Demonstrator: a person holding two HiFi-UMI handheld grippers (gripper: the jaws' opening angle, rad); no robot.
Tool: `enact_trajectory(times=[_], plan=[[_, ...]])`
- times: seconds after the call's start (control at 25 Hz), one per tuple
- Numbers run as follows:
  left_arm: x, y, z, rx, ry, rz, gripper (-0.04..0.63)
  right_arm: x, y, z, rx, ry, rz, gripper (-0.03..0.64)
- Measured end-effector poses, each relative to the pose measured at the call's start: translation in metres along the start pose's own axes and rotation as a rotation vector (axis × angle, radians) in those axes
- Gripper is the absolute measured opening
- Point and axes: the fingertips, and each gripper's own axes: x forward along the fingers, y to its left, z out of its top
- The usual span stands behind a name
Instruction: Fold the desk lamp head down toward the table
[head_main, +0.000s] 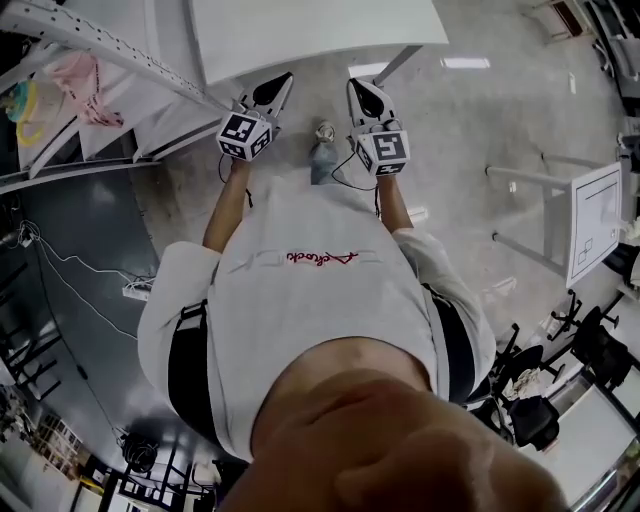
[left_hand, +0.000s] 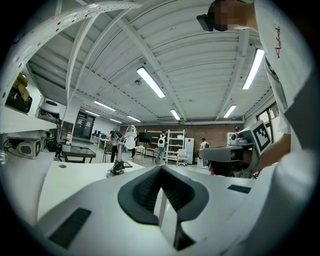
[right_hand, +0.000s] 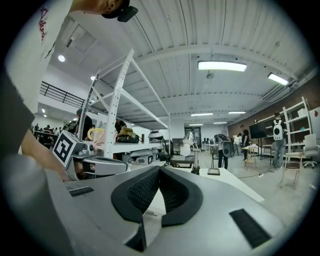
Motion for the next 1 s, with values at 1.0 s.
enact_trajectory(times=[1.0], plan=[[0.135, 0.113, 0.015, -0.038, 0.038, 0.123, 0.025, 0.136, -0.121, 0.007, 0.012, 0.033, 0.123, 0.020]])
